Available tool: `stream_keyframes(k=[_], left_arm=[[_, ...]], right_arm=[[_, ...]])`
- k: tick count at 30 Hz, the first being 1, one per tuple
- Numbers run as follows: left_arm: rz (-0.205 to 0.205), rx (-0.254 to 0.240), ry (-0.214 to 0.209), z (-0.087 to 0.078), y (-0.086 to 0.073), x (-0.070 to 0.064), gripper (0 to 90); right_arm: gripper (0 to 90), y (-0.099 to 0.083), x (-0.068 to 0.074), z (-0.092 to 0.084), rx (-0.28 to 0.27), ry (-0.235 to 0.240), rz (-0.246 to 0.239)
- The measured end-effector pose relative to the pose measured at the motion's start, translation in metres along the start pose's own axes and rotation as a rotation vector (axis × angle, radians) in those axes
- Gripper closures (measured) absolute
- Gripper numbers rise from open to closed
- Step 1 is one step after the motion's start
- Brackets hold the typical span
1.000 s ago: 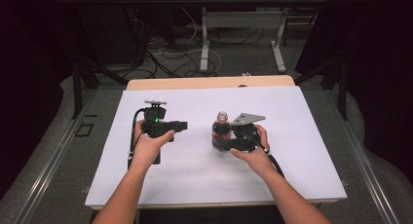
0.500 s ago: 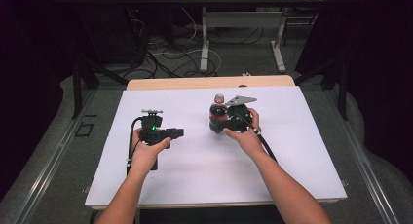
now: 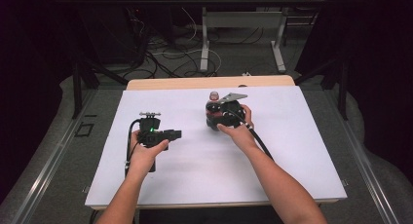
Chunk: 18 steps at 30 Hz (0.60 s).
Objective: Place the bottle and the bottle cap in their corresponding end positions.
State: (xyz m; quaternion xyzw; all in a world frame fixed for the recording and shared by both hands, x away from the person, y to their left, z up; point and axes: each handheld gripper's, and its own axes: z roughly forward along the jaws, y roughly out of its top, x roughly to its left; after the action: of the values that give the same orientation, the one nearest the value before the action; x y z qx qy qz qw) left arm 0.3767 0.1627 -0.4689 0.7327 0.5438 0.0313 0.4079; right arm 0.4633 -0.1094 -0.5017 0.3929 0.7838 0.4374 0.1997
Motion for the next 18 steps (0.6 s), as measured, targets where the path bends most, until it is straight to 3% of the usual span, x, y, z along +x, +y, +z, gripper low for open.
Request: stream_keyframes(k=[7, 11, 18], left_arm=[[-0.002, 0.006, 0.002, 0.002, -0.002, 0.0, 61.2], [0.001, 0.017, 0.002, 0.003, -0.002, 0.0, 61.2], [0.012, 0.025, 0.005, 0.008, -0.004, -0.003, 61.1]], right_arm=[[30.3, -0.013, 0.003, 0.008, 0.009, -0.007, -0.013], [29.3, -0.019, 0.003, 0.006, -0.031, -0.006, 0.014], [28.4, -0.022, 0.006, 0.006, -0.035, -0.014, -0.003]])
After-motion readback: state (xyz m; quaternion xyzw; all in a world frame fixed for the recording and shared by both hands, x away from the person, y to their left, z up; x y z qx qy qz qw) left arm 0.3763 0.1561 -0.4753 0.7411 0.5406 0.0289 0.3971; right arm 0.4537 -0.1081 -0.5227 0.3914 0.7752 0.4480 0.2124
